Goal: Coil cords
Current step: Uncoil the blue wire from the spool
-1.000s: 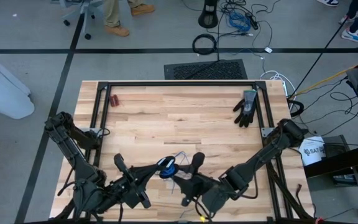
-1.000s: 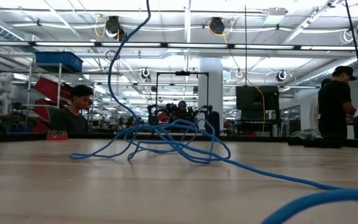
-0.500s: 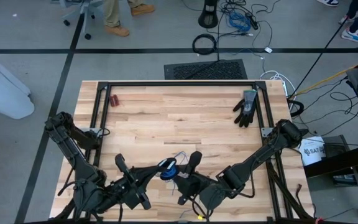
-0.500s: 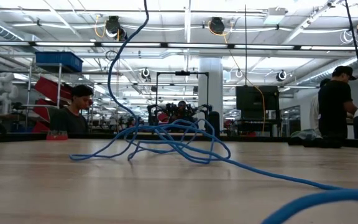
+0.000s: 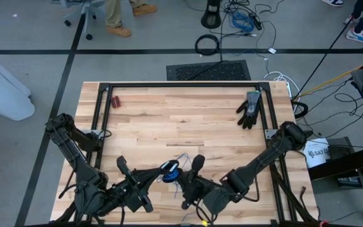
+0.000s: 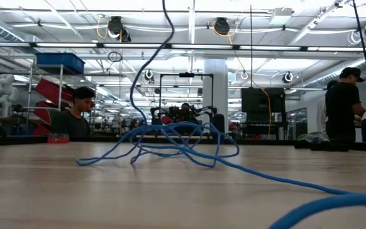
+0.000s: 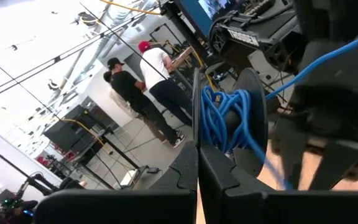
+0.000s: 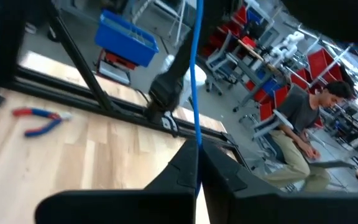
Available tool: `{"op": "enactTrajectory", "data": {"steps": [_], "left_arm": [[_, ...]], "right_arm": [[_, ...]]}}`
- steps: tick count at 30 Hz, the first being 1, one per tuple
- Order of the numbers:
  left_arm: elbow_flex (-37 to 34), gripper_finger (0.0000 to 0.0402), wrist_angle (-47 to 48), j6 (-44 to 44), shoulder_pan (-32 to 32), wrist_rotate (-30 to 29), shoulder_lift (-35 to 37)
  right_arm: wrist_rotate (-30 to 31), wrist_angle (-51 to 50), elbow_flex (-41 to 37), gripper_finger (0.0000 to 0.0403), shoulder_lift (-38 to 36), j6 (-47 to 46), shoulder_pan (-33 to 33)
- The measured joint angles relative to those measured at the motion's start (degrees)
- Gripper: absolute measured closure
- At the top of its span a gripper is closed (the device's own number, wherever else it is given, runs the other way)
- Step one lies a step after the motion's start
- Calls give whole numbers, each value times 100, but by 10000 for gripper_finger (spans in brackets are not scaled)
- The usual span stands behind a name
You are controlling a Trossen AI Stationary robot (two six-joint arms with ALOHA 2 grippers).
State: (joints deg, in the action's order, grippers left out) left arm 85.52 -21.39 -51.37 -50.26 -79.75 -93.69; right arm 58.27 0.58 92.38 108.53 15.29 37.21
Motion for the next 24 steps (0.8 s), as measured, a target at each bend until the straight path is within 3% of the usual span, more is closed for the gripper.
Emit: {"op": "enactTrajectory", "data": {"steps": [12, 15, 21, 24], "left_arm": [[0, 401, 112, 0, 4, -43, -3], [0, 401, 113, 0, 4, -94, -7], [0, 401, 103, -3, -14, -109, -7], [0, 401, 94, -3, -17, -109, -7]], "right_arm": [[-32, 1932, 0, 402, -2, 1705, 736], [448, 2354, 0, 402, -7, 2367, 915], [2215, 2419, 0, 403, -39, 3590, 1123], [2128, 2215, 0, 403, -74, 3489, 1119]]}}
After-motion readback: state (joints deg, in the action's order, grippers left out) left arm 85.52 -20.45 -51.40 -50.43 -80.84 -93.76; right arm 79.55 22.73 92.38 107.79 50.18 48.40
